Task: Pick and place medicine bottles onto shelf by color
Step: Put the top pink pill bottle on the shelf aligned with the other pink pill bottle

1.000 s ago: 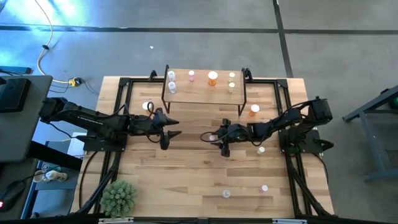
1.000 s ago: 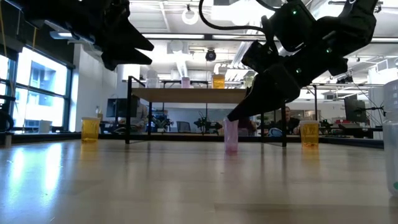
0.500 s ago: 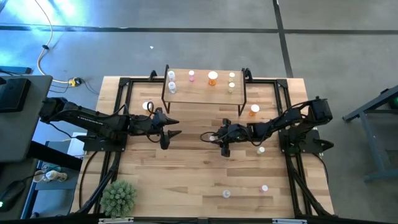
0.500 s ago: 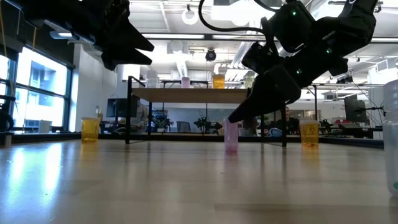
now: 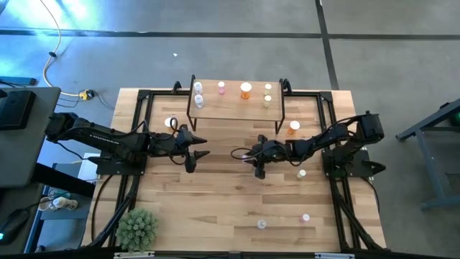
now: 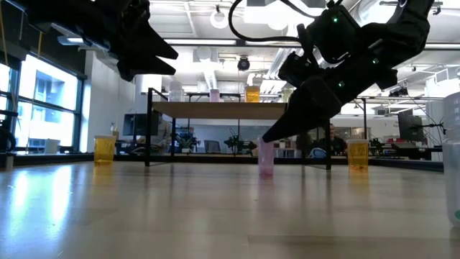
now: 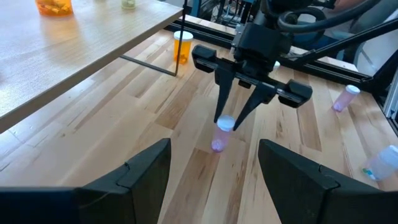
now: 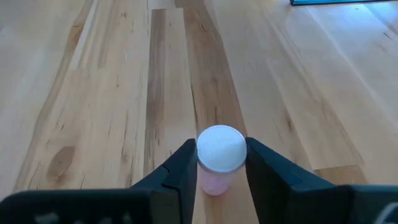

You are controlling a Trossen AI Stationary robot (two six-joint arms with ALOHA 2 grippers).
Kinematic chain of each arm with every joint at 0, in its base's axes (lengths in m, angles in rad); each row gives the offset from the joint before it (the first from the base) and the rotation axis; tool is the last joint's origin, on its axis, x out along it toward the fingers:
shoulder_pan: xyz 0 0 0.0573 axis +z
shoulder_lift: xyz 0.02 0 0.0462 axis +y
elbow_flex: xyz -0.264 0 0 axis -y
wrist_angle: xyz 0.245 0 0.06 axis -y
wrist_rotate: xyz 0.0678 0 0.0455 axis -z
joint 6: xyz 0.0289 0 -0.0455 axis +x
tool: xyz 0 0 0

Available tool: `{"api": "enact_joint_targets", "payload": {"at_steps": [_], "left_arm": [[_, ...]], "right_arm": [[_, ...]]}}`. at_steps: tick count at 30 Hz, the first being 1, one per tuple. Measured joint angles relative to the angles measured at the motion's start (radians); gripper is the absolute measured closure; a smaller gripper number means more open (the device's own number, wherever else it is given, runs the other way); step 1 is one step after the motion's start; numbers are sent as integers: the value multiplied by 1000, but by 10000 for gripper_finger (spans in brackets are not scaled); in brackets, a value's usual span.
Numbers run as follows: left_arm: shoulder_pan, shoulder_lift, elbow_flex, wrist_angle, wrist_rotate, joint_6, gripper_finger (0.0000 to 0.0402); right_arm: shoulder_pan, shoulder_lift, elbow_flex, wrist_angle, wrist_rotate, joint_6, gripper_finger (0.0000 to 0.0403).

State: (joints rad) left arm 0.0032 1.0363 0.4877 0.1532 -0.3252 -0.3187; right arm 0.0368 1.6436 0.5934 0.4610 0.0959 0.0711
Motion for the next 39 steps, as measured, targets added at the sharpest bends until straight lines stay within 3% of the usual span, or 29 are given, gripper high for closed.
{"api": "enact_joint_targets", "payload": {"at_steps": [9,19,31,39], "left_arm": [[0,0,0,0,0,0,170],[0,0,0,1,0,0,170],[0,0,0,1,0,25,170],[0,0,0,1,0,24,171]], "right_arm": [[-2,0,8,24,-27,0,301],[-46,1,200,-19,-81,-27,301],[-204,1,586,-376,-74,-158,302],[-355,1,792,-586,-72,-132,302]]}}
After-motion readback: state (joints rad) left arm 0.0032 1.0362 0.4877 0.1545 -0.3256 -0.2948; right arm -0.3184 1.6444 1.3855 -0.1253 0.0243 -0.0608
